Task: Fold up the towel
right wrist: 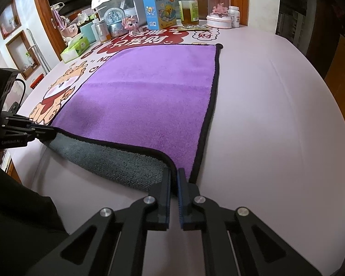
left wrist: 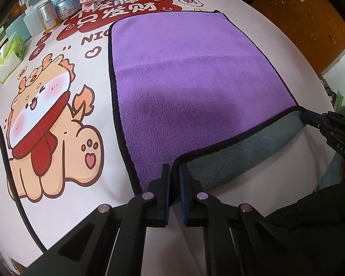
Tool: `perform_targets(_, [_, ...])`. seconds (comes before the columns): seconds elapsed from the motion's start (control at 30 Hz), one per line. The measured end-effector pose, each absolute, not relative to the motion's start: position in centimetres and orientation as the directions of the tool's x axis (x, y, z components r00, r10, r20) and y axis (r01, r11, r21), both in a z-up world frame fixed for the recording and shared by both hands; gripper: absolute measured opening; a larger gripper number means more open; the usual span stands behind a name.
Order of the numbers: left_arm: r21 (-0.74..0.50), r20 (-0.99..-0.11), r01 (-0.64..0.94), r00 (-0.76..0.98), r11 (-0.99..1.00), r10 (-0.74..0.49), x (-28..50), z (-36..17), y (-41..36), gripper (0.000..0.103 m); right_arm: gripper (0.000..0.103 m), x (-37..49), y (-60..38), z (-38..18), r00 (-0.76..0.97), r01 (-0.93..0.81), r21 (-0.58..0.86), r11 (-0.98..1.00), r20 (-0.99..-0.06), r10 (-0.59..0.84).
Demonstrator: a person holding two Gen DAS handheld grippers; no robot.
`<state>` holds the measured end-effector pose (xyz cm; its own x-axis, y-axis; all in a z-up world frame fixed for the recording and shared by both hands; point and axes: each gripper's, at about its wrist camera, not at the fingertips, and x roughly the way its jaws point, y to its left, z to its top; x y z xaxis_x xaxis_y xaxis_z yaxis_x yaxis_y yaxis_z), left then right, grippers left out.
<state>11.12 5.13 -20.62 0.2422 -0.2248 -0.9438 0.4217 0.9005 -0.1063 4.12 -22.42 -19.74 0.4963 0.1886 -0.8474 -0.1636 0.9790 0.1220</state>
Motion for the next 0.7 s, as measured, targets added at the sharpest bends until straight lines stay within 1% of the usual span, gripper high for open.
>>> perform_targets(0.4, [-0.085,-0.946,0.444,0.245,0.892,-0.212,11.5,-19.2,5.1,0.004,0.005,4.2,-22.7,-19.1,0.51,-0.162,0.126,0.979,-0.839,0.192])
perform_targets(0.7, [-0.045,-0.93,0.468,0.302,0.883,-0.208,12.6,-15.9,4.6,0.004,0.005,5.2,-22.8,-16.5,0.557,-0.171,0.104,0.98,-0.81,0.183])
